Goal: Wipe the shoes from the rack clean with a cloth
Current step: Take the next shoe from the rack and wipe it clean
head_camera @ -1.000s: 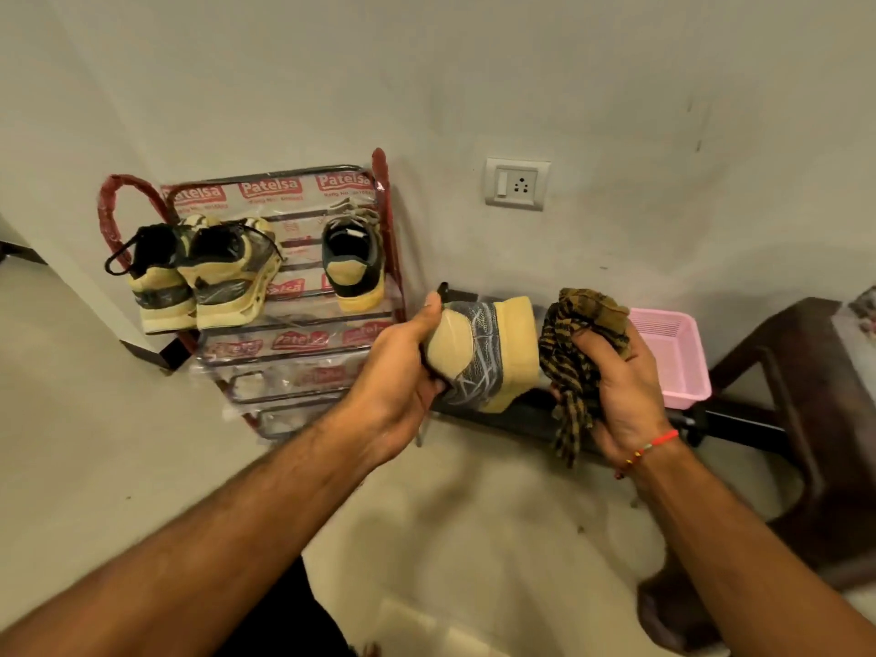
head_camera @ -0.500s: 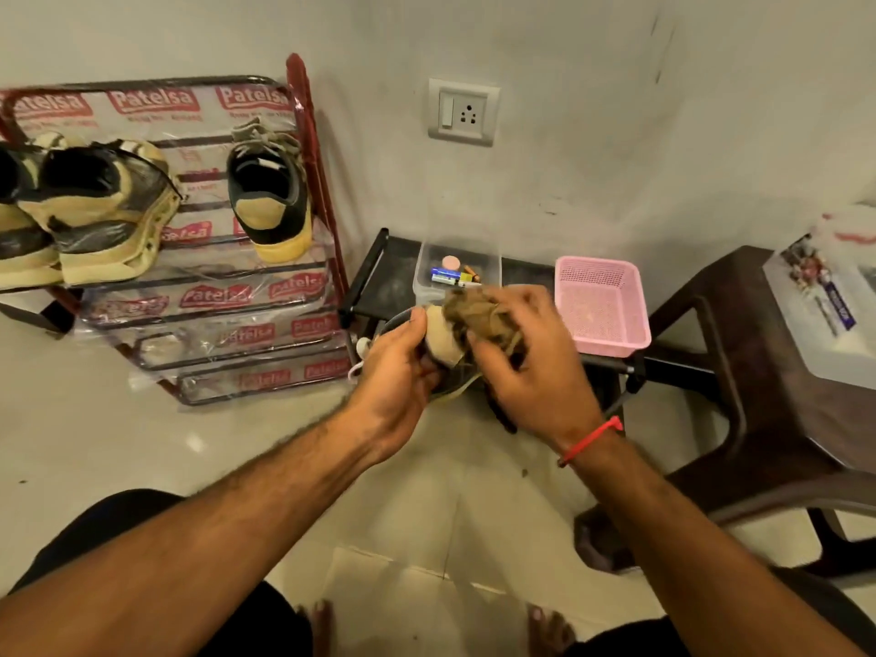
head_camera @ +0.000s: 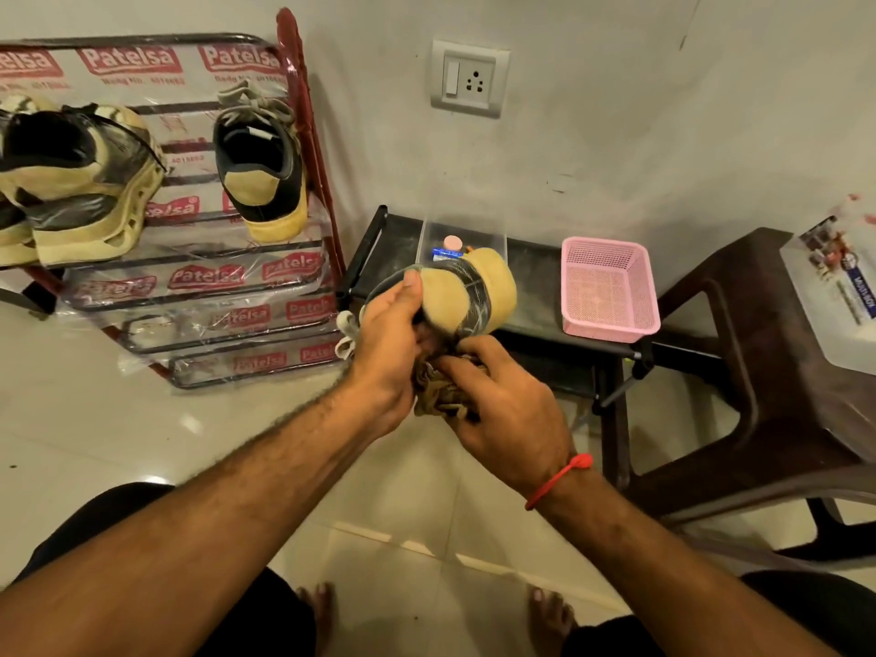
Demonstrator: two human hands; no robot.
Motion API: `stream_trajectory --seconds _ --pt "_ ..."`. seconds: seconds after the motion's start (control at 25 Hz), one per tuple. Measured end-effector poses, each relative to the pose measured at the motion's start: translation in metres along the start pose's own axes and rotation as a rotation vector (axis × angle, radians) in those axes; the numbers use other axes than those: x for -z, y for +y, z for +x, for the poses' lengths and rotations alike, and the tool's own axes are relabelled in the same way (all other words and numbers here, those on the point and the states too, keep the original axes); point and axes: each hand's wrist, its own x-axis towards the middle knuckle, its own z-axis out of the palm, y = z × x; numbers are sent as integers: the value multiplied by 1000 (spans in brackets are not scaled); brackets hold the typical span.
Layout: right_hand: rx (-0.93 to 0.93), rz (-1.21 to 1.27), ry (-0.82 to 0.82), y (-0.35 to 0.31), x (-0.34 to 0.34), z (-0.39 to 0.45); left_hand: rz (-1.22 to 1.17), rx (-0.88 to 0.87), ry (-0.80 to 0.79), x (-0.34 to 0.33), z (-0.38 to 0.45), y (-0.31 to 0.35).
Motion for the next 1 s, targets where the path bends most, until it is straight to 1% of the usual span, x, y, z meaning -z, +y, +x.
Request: stream_trajectory --seconds 0.04,0.12,0.2,0.28,0.4,0.52,0.64,0.8,0.96,1.0 --pt "26 -10 19 1 0 1 4 -15 -1 -1 -1 4" --pt "58 3 123 7 3 10 -56 -47 -12 -2 -2 9" --pt "56 45 209 6 7 18 -121 -64 -23 -2 -3 15" --pt "46 87 254 1 7 19 -148 -54 -41 -1 -3 18" --pt "51 131 315 -2 12 21 -146 -34 -50 0 -5 17" --pt "6 149 398 2 22 33 -103 -54 -83 -3 -8 12" --pt "-5 124 370 7 14 32 -116 -62 -80 -3 -7 12" --pt "65 108 314 23 -1 19 -137 12 -3 0 -6 12" --pt "42 119 303 30 -4 17 -273 30 41 2 1 15" --pt "31 126 312 29 -4 17 -276 30 39 3 2 15"
